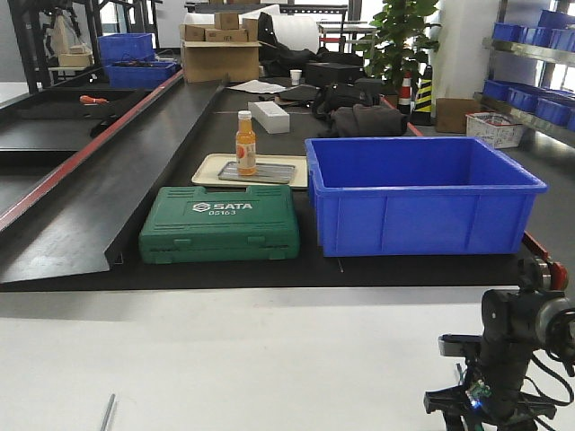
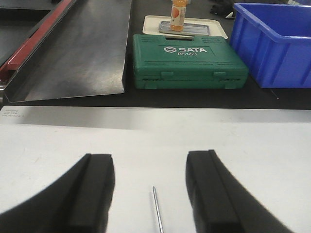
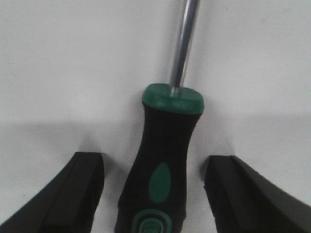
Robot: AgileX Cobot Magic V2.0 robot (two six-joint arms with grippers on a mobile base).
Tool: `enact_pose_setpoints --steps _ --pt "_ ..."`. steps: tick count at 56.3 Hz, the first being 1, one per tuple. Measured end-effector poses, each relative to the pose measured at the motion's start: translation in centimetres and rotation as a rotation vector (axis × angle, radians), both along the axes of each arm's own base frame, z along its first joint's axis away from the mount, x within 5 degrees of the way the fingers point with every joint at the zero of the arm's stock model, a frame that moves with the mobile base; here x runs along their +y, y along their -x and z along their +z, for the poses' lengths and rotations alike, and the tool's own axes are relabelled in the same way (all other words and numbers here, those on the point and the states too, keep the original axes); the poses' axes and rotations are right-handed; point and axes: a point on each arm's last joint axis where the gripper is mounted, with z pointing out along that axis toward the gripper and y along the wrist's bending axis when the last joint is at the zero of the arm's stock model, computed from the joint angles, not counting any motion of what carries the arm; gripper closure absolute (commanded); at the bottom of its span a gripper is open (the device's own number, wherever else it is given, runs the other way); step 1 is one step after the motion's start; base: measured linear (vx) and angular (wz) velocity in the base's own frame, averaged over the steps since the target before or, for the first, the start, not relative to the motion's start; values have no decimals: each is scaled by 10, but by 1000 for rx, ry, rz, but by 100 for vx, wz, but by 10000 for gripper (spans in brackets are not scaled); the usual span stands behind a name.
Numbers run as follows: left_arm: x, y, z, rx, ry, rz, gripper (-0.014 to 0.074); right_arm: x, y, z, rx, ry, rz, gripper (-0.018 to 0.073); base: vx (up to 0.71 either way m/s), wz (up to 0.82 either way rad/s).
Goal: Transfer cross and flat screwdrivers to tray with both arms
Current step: 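Lower both grippers onto the screwdriver handles, then close both grippers on the screwdriver handles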
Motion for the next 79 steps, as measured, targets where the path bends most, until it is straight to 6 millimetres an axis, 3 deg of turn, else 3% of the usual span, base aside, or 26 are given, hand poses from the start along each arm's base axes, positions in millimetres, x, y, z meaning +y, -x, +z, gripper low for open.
enact_pose_setpoints --steps 10,35,43,49,55,64,79 --pt "0 0 0 0 0 0 131 0 -1 0 -3 -1 -18 575 0 0" --pt "-4 -2 3 39 124 -11 131 2 -2 0 -11 -44 -3 570 0 0" --pt "-6 -20 23 79 100 -33 131 3 -2 0 -14 -55 10 570 0 0" --pt "-8 -41 23 193 78 -54 131 3 -2 0 -14 -56 10 568 0 0" --pt "-9 -67 -2 366 84 -61 131 4 -2 0 -14 -59 9 567 0 0" --pt "-13 -104 -60 632 98 -61 131 4 -2 0 -16 -64 9 567 0 0" --pt "-33 -138 -139 872 72 -96 131 4 -3 0 -17 -68 11 567 0 0"
